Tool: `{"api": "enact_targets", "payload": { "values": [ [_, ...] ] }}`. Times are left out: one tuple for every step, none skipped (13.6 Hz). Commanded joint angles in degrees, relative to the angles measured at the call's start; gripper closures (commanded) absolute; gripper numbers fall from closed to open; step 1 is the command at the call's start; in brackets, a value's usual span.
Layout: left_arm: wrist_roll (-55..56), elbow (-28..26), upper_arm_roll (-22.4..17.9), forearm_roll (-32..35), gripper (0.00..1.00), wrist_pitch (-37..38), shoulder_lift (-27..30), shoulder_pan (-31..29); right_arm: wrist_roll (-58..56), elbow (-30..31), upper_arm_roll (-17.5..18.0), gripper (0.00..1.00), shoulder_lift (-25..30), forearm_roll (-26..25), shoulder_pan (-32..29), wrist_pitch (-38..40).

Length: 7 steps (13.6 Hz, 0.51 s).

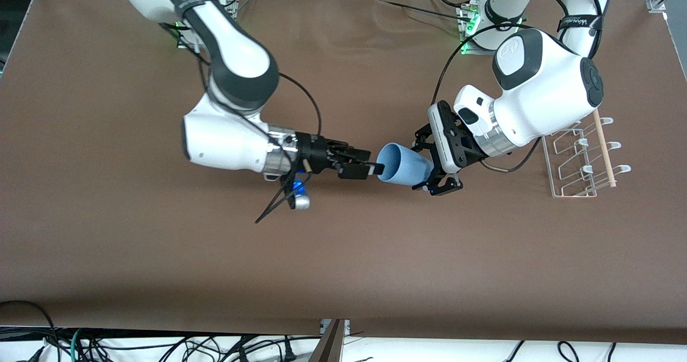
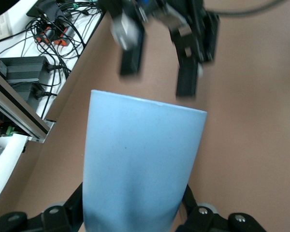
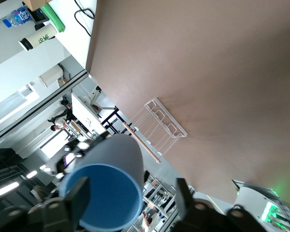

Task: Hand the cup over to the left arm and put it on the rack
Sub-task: 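Open the right gripper and withdraw while the left gripper carries the cup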

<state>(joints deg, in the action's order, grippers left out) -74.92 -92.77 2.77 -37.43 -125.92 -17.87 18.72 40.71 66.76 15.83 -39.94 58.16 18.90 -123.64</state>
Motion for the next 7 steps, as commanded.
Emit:
{"api": "enact_targets", "payload": {
  "values": [
    [-0.1,0.8,-0.9,0.1,0.92,4.1,0.6,-0.5,-0.5,-0.3,0.3,0.00,1.4,-1.2,-5.7,7.3],
    [-0.1,0.8,-0.9,1.9,0.93,5.5,0.7,-1.7,-0.5,-0.4,0.3,0.00,1.4,-3.9,-7.1,9.3],
    [0.5,0.8,-0.8,4.3,0.94,7.2,1.1,-2.5,-0.5,-1.3,0.3,0.00,1.4,-7.2,-7.8,10.4],
    [1.3,0.9,-0.9,6.7,0.94,9.4,1.2,-3.2,-0.5,-2.3,0.2,0.00,1.4,-11.8,-8.6,12.4],
    [2.7,1.1,-0.9,9.7,0.94,11.6,1.2,-4.4,-0.5,-2.8,0.3,0.00,1.4,-16.8,-9.4,14.8],
    [4.2,1.1,-0.9,13.7,0.94,14.1,1.3,-5.1,-1.2,-2.8,0.3,0.00,1.4,-20.9,-10.2,17.4],
    [5.9,1.3,-0.9,18.3,0.94,16.9,1.3,-5.2,-3.0,-2.8,0.2,0.00,1.4,-23.9,-11.9,19.5]
  ]
}}
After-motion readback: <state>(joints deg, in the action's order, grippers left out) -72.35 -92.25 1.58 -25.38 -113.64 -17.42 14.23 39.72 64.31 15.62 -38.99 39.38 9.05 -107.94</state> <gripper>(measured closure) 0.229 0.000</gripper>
